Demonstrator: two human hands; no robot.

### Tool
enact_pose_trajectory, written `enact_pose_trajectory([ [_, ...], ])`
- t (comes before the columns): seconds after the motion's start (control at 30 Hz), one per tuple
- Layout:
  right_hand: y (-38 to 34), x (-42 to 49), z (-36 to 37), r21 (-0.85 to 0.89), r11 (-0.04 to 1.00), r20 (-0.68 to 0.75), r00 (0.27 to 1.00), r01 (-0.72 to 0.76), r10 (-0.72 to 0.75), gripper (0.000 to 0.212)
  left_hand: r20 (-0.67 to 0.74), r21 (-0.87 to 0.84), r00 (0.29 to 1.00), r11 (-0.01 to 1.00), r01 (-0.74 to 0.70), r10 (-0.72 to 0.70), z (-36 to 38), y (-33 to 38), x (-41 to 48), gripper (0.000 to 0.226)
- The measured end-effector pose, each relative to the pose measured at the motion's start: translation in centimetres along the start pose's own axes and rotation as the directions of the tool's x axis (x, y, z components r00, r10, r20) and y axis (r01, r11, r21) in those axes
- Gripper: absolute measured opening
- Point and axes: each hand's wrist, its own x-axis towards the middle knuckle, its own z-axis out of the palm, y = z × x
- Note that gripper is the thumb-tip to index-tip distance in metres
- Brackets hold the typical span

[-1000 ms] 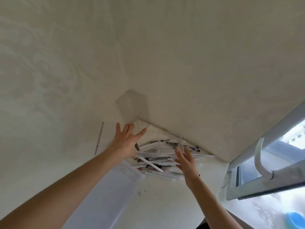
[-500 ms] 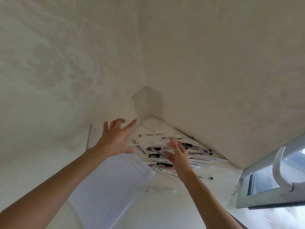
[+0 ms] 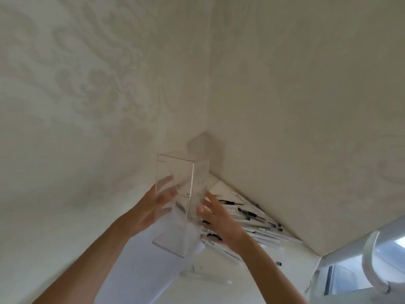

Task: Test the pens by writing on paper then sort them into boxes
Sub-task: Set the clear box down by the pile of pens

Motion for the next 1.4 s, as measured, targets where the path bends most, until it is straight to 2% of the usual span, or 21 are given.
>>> enact_pose_trajectory([
  [0.1,-0.3,0.2,1.0,0.007,1.000,0.081,0.996,0.026,-0.027,0.054,-0.019,0.008,1.000,1.000,-0.015,0.015,-0.6,-0.8,0.0,0.080],
  [0.2,-0.1,1.5,1.3,-0.012,0.998,-0.014,0.998,0.058,-0.058,0.061,-0.175,0.194,0.982,0.980,-0.032,0.067,-1.2,-1.0,0.1,0.051],
  [0.27,0.4,2.8,1.5,-0.123,0.991,-0.123,0.990,0.050,-0.065,0.074,-0.276,0.189,0.956,0.981,-0.049,0.101,-1.4,-1.1,-0.1,0.058],
  [0.33,1.1,4.0,1.9,-0.231,0.971,-0.170,0.980,0.066,-0.107,0.080,-0.289,0.197,0.949,0.978,-0.065,0.121,-1.1,-1.7,-0.4,0.090],
  [0.4,2.0,5.0,2.4,-0.301,0.949,-0.114,0.985,0.090,-0.129,0.077,-0.313,0.249,0.941,0.967,-0.049,0.129,-0.7,-2.5,-0.7,0.122],
  [0.43,2.6,5.6,2.5,-0.302,0.948,-0.058,0.990,0.103,-0.126,0.075,-0.351,0.263,0.926,0.964,-0.046,0.140,-0.8,-2.8,-0.8,0.126],
  [0.5,3.8,6.6,2.2,-0.233,0.967,0.080,0.993,0.100,-0.084,0.068,-0.429,0.267,0.884,0.961,-0.072,0.185,-1.3,-3.5,-1.3,0.116],
  [0.57,4.6,8.0,1.4,-0.213,0.976,0.152,0.988,0.037,-0.004,0.055,-0.498,0.270,0.845,0.961,-0.064,0.196,-1.9,-4.2,-2.2,0.100],
  [0.6,4.7,8.7,0.9,-0.250,0.968,0.112,0.993,0.004,0.025,0.047,-0.530,0.275,0.823,0.960,-0.061,0.204,-2.1,-4.6,-2.7,0.093],
  [0.63,4.7,9.5,0.4,-0.309,0.951,0.010,1.000,-0.022,0.026,0.042,-0.560,0.281,0.800,0.958,-0.065,0.218,-2.2,-4.9,-3.2,0.086],
  [0.7,5.2,11.6,-0.7,-0.456,0.885,-0.189,0.982,-0.091,0.004,0.046,-0.629,0.276,0.742,0.959,-0.066,0.232,-2.8,-5.9,-4.0,0.081],
  [0.73,5.5,12.8,-1.1,-0.551,0.827,-0.224,0.974,-0.109,-0.020,0.053,-0.652,0.273,0.721,0.960,-0.067,0.236,-3.1,-6.2,-4.3,0.084],
  [0.83,6.8,16.2,-1.3,-0.859,0.507,-0.110,0.993,-0.069,-0.051,0.077,-0.689,0.222,0.689,0.970,-0.094,0.224,-3.8,-7.0,-4.7,0.089],
  [0.87,7.1,17.3,-1.1,-0.907,0.416,-0.079,0.997,-0.062,-0.024,0.082,-0.695,0.211,0.685,0.973,-0.097,0.219,-3.8,-7.1,-4.7,0.088],
  [0.93,8.0,19.0,-0.6,-0.946,0.308,-0.097,0.995,-0.104,0.040,0.087,-0.706,0.208,0.674,0.973,-0.098,0.219,-3.8,-7.4,-4.5,0.087],
  [1.0,8.8,19.5,0.0,-0.963,0.223,-0.155,0.988,-0.149,-0.011,0.075,-0.722,0.210,0.655,0.973,-0.098,0.222,-3.7,-7.7,-4.3,0.087],
  [1.07,9.3,19.2,0.1,-0.977,0.156,-0.164,0.978,-0.143,-0.127,0.050,-0.734,0.194,0.647,0.976,-0.096,0.209,-3.8,-8.0,-4.2,0.092],
  [1.13,10.0,18.4,-0.6,-0.985,0.144,-0.125,0.971,-0.096,-0.206,0.035,-0.730,0.196,0.650,0.976,-0.093,0.209,-4.1,-8.1,-3.9,0.095],
  [1.2,10.8,17.4,-1.7,-0.981,0.189,-0.095,0.968,-0.051,-0.233,0.030,-0.712,0.208,0.667,0.973,-0.098,0.219,-4.0,-8.0,-3.2,0.095],
  [1.27,11.4,16.4,-2.9,-0.967,0.254,-0.073,0.964,-0.006,-0.256,0.028,-0.680,0.222,0.692,0.968,-0.121,0.243,-3.5,-7.5,-2.0,0.096],
  [1.4,11.8,15.5,-4.7,-0.918,0.395,-0.150,0.955,-0.039,-0.256,0.035,-0.580,0.305,0.749,0.938,-0.165,0.321,-2.4,-5.8,2.2,0.094],
])
